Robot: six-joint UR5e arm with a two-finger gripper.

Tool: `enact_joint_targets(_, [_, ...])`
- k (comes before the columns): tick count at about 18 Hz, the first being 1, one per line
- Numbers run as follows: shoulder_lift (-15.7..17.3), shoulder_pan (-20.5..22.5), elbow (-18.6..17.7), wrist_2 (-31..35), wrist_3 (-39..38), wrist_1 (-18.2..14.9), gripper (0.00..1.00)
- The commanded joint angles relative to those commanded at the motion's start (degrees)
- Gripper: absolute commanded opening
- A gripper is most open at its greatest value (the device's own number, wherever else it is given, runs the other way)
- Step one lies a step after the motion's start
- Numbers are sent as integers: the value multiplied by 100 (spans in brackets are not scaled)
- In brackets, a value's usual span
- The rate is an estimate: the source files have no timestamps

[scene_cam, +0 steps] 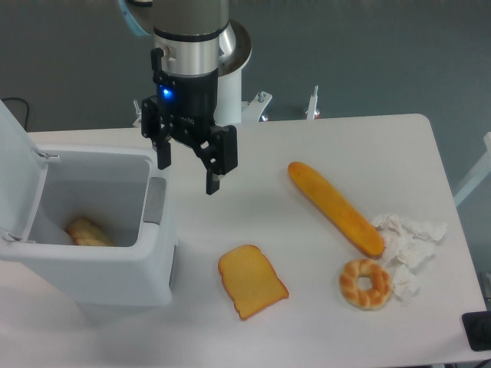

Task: Close the trash can
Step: 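Raise the gripper and move it up past the open trash can lid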

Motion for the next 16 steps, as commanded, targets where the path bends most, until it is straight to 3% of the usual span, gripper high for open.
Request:
enact_joint_targets(11, [0,-35,-62,-166,-88,158,100])
enact_joint_targets(16, [35,-35,-44,-308,-483,219,100])
